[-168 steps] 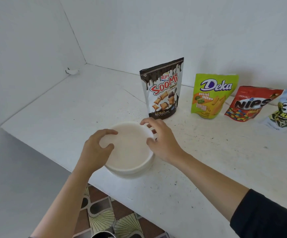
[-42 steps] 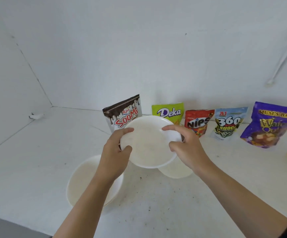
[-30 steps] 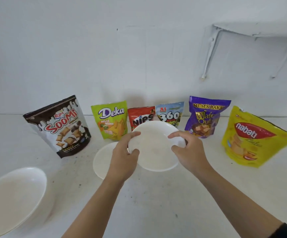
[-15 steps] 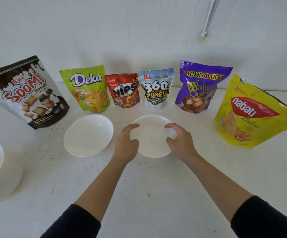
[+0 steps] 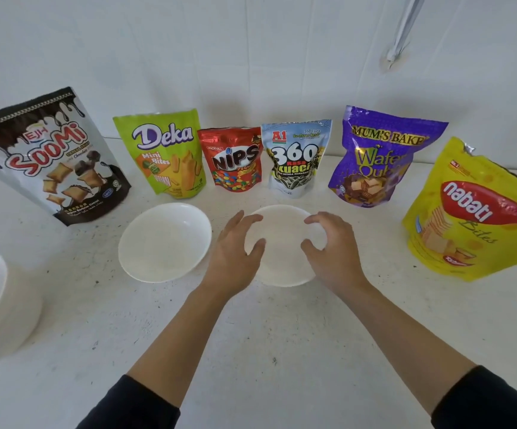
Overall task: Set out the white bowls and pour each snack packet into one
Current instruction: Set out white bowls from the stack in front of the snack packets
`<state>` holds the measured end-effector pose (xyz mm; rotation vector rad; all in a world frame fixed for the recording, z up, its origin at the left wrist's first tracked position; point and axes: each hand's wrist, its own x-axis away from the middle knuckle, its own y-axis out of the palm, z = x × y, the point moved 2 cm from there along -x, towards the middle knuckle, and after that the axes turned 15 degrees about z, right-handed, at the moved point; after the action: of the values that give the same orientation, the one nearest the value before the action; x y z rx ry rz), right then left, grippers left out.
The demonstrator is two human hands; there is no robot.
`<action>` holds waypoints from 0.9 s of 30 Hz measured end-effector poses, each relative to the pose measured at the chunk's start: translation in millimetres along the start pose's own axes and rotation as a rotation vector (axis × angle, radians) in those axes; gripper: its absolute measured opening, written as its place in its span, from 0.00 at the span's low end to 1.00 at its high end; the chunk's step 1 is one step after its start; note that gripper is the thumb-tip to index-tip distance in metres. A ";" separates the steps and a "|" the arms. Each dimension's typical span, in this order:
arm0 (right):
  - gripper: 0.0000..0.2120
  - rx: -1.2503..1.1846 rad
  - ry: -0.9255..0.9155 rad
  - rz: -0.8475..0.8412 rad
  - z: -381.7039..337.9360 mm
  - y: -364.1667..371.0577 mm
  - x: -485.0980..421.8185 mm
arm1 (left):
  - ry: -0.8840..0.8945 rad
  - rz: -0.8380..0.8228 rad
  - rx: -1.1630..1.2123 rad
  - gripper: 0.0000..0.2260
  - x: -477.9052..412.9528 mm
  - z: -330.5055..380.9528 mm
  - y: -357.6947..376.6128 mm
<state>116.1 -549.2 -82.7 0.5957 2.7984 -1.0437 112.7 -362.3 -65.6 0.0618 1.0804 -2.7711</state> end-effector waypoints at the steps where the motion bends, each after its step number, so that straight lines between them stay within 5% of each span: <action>1: 0.16 -0.006 -0.049 0.031 -9.2 -3.3 -1.7 | 0.027 -0.003 0.000 0.18 -0.3 6.0 -7.0; 9: 0.06 -0.347 -0.148 0.024 -119.3 -9.6 2.5 | 0.109 0.226 0.167 0.02 3.0 23.0 -111.5; 23: 0.07 -0.443 -0.322 -0.431 -285.5 148.4 134.8 | -0.070 0.554 -0.009 0.04 78.9 -142.2 -320.0; 27: 0.09 -0.390 -0.360 -0.472 -303.6 187.8 163.2 | -0.085 0.622 -0.224 0.09 92.9 -197.1 -351.7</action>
<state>53.5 -170.0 -2.4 -0.2807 2.7421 -0.5455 -42.8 12.5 15.1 0.2094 1.1086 -2.0764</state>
